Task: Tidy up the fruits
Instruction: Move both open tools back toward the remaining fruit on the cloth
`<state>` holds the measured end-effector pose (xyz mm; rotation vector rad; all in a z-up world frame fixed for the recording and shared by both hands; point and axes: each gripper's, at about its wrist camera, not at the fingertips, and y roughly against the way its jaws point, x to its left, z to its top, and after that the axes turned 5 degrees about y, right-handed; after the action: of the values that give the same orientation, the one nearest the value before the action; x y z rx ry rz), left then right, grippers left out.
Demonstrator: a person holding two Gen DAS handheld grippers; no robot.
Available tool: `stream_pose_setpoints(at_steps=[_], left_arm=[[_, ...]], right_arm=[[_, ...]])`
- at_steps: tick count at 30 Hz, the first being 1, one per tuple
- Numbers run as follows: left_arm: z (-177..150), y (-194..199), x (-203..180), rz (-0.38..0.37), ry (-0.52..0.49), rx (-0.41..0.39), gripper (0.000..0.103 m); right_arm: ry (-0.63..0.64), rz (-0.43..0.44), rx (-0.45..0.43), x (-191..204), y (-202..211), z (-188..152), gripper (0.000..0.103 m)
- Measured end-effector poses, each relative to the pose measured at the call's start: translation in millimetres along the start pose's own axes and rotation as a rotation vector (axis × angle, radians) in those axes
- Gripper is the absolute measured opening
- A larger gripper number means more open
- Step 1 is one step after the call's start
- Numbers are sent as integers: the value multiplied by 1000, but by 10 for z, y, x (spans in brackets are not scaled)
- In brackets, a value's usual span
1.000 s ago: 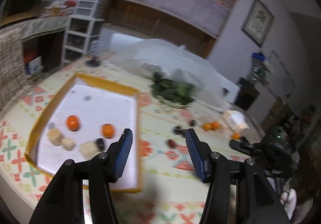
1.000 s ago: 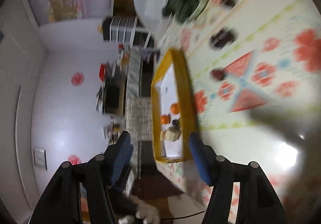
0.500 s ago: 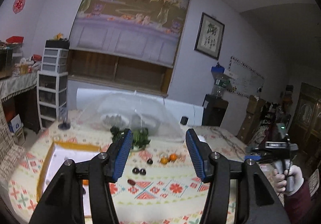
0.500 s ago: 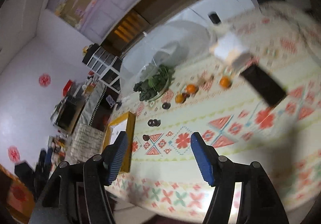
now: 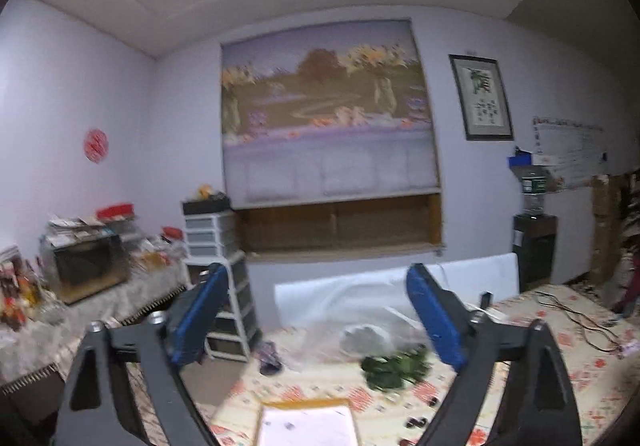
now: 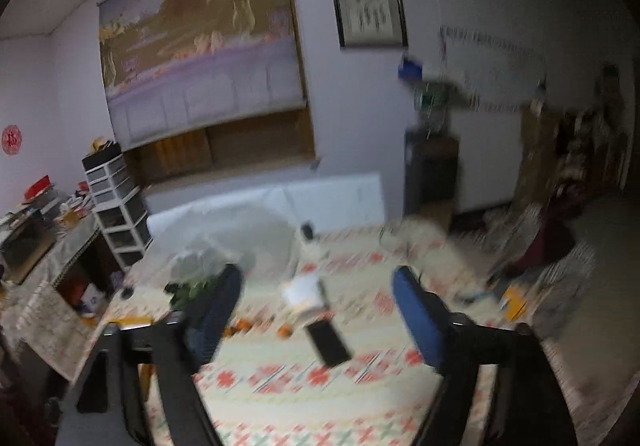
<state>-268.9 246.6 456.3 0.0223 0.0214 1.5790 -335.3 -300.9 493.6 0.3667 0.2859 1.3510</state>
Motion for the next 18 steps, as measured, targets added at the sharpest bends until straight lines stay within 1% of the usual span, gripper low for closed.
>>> stream_pose_setpoints(at_steps=[1, 2, 4, 5, 6, 7, 8, 10, 11, 13, 14, 16, 17, 18], left_arm=[[-17, -18, -1, 1, 6, 2, 92], [-93, -73, -8, -11, 15, 21, 92], [-264, -156, -41, -47, 23, 57, 92], [-434, -235, -95, -70, 26, 83, 92], [-559, -282, -132, -88, 28, 99, 92], [-693, -331, -175, -110, 31, 115, 92], [-864, -396, -227, -137, 37, 138, 92], [-1271, -604, -348, -189, 72, 214, 92], [-1449, -704, -392, -226, 102, 252, 92], [-1758, -875, -467, -286, 156, 319, 92], [-1923, -999, -519, -303, 176, 360, 92], [-2289, -1284, -665, -307, 180, 446, 92], [-2401, -1360, -713, -304, 176, 470, 92], [-2568, -1490, -789, -307, 175, 511, 88]], right_arm=[[7, -3, -14, 36, 3, 3, 92], [17, 5, -21, 102, -45, -31, 92], [36, 34, -21, 257, -261, -220, 92], [50, 50, -3, 353, -434, -347, 93], [82, 85, 43, 504, -724, -561, 93], [97, 109, 71, 568, -837, -698, 93], [108, 140, 104, 659, -1062, -892, 93], [109, 203, 173, 854, -1556, -1336, 93], [107, 242, 218, 999, -1878, -1609, 93], [111, 307, 272, 1215, -2318, -1968, 93], [103, 346, 321, 1375, -2632, -2182, 93], [80, 394, 371, 1573, -3024, -2415, 92], [66, 421, 389, 1670, -3204, -2514, 90], [50, 449, 411, 1795, -3420, -2612, 88]])
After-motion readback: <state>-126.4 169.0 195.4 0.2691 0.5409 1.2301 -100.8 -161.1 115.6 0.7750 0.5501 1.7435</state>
